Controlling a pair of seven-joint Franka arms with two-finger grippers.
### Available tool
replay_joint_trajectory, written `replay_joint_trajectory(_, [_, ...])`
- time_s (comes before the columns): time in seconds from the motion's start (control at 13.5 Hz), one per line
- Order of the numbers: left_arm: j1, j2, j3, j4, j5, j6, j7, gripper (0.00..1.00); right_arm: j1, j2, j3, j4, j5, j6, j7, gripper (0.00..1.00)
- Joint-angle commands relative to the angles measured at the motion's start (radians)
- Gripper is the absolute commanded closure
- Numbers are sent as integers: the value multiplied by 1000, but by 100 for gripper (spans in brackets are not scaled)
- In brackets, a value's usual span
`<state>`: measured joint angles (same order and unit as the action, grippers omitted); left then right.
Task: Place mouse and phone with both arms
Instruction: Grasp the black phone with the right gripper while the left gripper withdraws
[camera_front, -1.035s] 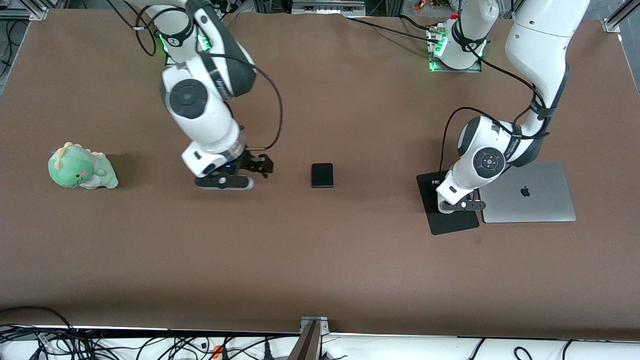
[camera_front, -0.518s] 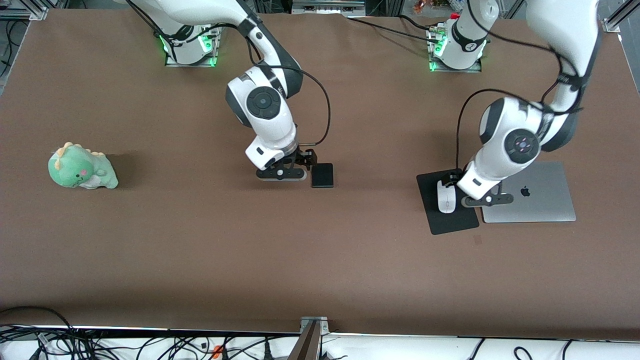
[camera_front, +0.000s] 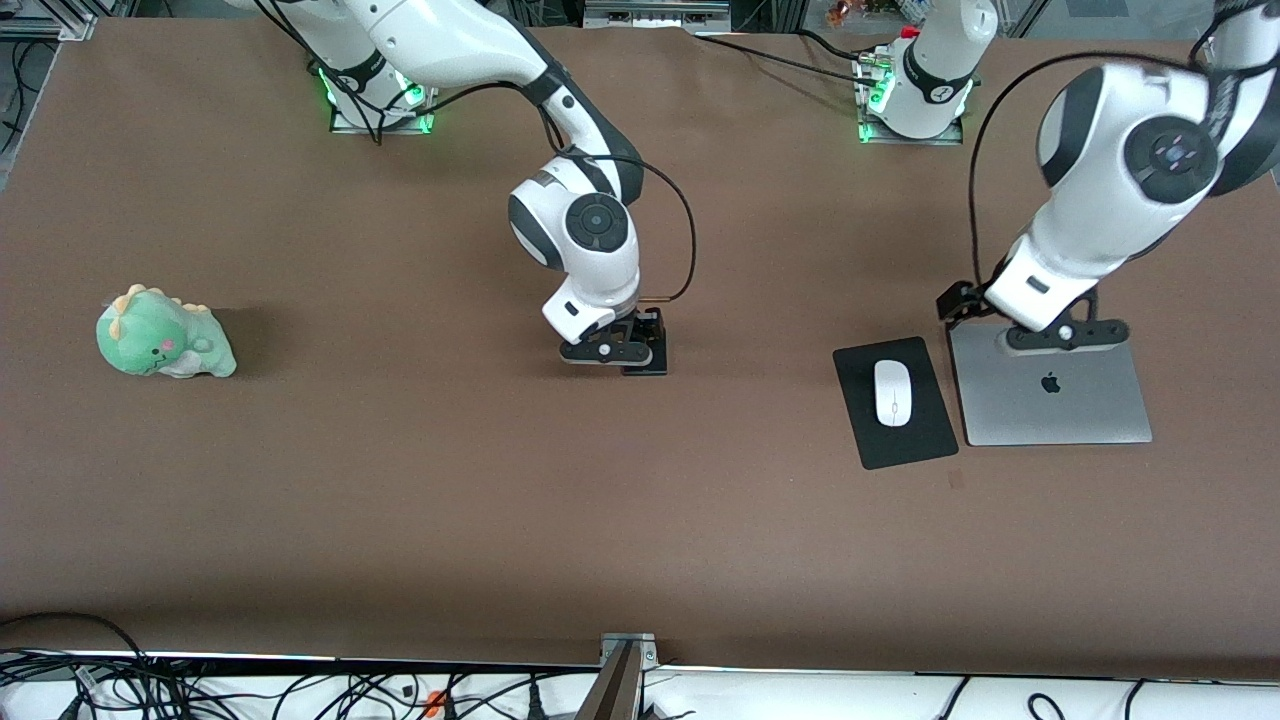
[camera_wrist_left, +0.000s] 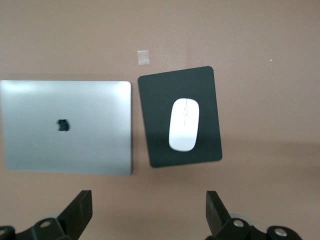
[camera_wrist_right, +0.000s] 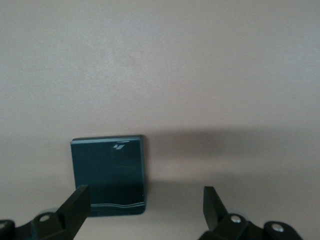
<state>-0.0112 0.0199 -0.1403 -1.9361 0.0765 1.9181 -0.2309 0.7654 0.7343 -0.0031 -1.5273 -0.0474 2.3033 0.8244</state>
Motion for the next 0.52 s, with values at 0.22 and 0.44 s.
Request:
replay_joint_trajectory(0.22, [45, -41, -18, 235, -26, -277, 128, 0, 31, 82, -15, 49, -16, 93, 62, 0])
replay_joint_trajectory(0.44, [47, -48, -18, 235, -26, -271, 131, 0, 48, 89, -15, 49, -16, 120, 105, 0])
